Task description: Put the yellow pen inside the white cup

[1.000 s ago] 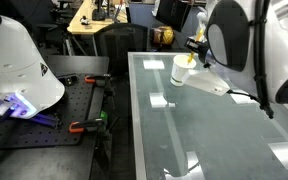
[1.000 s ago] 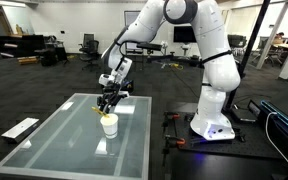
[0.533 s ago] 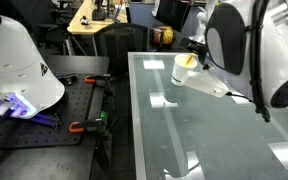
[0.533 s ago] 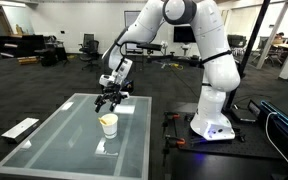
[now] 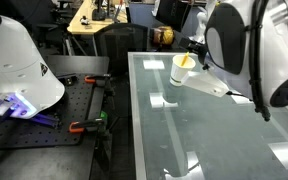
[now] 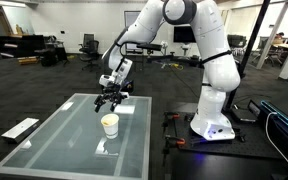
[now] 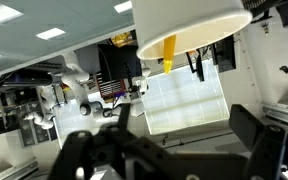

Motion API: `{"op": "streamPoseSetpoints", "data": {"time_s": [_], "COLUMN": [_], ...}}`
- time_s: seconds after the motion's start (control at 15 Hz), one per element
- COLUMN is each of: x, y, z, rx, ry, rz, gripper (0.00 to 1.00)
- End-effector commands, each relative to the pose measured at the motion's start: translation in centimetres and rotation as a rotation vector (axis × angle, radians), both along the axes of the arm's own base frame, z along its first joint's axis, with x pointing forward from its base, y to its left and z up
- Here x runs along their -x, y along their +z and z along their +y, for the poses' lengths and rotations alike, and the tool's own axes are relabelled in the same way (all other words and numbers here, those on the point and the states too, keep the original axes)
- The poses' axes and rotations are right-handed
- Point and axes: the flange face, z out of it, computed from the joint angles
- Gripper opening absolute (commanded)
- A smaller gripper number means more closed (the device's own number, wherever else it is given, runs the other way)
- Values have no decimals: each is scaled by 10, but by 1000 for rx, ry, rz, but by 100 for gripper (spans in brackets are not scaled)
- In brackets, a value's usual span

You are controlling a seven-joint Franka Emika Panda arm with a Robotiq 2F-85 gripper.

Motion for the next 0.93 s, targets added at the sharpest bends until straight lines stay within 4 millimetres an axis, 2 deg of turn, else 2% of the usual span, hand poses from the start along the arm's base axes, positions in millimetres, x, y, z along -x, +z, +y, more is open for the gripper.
{"op": "streamPoseSetpoints", "data": {"time_s": [0.0,0.53,0.87], "x": [6,11,22], "y": [20,67,94], "z": [8,35,57], "rx": [10,36,46], "ry": [8,84,134], "rz": [-73,-186,-242], "gripper": [100,100,100]}}
